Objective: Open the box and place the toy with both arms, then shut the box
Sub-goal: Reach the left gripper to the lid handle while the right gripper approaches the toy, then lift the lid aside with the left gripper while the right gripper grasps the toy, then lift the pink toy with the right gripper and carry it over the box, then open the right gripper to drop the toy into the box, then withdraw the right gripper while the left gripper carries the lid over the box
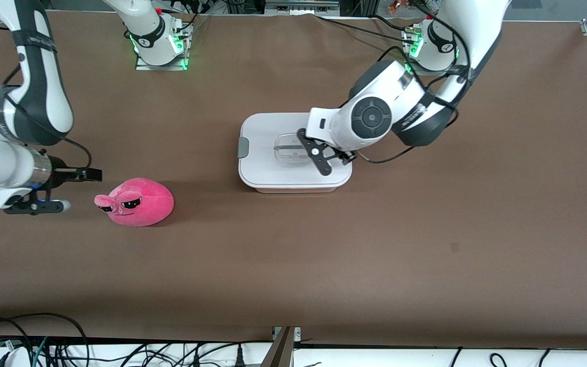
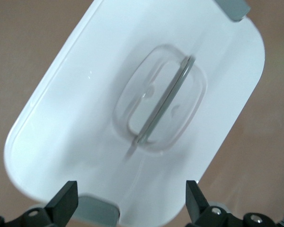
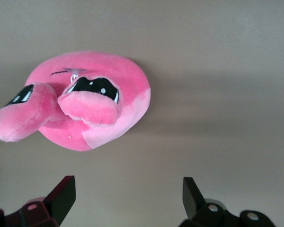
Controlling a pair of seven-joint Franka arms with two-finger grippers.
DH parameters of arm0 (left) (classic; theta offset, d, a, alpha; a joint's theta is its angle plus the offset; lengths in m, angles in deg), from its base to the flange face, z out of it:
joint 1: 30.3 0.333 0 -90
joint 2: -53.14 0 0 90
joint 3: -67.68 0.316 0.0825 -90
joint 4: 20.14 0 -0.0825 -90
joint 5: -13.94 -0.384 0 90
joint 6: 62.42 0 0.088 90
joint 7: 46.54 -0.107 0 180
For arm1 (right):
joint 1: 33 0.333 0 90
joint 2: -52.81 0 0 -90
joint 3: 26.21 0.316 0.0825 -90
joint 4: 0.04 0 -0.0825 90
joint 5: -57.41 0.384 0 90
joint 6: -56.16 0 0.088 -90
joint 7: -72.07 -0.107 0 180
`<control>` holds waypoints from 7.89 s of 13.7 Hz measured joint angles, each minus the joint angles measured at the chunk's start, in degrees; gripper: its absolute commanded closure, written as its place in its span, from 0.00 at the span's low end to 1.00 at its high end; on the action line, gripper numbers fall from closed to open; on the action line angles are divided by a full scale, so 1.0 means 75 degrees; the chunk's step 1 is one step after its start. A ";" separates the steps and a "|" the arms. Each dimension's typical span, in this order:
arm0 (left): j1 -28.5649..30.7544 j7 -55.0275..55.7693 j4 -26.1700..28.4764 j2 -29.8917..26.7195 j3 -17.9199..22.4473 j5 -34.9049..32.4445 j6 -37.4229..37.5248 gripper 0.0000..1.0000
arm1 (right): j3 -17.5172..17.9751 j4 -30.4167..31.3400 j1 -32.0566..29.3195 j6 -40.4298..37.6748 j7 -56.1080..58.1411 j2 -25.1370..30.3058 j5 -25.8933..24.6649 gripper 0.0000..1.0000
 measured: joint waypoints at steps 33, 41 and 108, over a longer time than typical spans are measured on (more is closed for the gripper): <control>-0.0409 -0.2023 -0.0686 -0.0959 -0.0254 -0.1304 0.2575 0.99 | 0.0484 0.1355 0.0065 0.3462 -0.0023 -0.0404 0.0293 1.00; 0.2864 -0.5314 -0.0624 -0.0908 -0.0197 -0.1173 0.3416 1.00 | 0.0646 0.1265 0.0064 0.3389 -0.0023 -0.0335 0.0293 1.00; 0.0088 -0.3255 -0.0471 0.0712 -0.1140 -0.1857 -0.0276 0.97 | 0.1821 -0.3453 -0.1481 -0.2363 -0.1466 -0.0035 -0.0417 0.00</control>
